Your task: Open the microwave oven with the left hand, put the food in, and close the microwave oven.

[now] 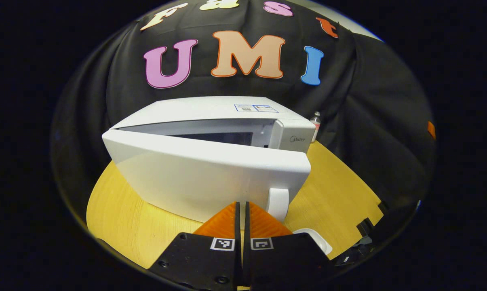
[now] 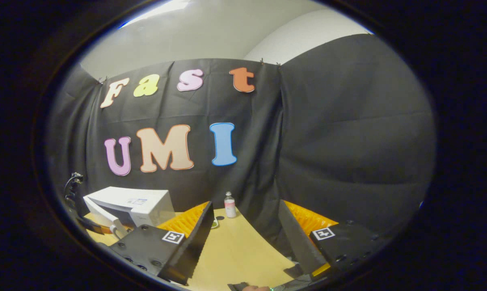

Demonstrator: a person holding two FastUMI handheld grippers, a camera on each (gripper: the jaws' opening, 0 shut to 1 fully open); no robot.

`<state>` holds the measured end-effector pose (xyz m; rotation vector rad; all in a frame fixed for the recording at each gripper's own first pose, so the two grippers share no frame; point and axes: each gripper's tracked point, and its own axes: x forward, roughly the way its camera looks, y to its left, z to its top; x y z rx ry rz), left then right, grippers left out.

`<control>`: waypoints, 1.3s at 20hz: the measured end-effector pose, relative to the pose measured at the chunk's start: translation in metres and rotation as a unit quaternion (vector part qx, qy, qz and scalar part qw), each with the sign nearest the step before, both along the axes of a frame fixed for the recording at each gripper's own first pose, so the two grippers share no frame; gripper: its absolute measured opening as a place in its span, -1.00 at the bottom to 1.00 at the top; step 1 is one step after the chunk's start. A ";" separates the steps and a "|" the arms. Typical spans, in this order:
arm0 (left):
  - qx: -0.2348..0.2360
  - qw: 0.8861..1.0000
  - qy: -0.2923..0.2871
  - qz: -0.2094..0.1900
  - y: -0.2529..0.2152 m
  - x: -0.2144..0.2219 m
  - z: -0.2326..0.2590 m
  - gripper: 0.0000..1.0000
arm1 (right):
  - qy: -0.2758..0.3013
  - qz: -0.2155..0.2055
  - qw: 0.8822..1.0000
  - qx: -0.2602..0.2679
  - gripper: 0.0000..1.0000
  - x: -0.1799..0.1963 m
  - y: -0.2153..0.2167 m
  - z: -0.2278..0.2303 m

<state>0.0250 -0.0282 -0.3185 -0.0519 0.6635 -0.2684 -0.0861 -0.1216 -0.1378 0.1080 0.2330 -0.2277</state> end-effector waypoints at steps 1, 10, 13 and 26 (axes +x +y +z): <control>0.001 1.000 0.001 -0.003 -0.002 0.004 -0.001 -0.99 | 0.000 -0.003 1.000 -0.002 0.79 -0.001 -0.002 0.000; 0.016 1.000 -0.009 -0.023 -0.017 0.036 -0.004 -1.00 | 0.002 -0.021 1.000 -0.010 0.79 -0.002 -0.021 0.000; 0.019 0.999 -0.016 -0.026 -0.022 0.046 -0.004 -1.00 | 0.002 -0.023 1.000 -0.016 0.79 0.000 -0.023 0.000; -0.013 1.000 -0.020 0.005 -0.027 0.068 -0.011 -0.99 | 0.004 -0.039 0.999 -0.027 0.79 0.008 -0.046 0.005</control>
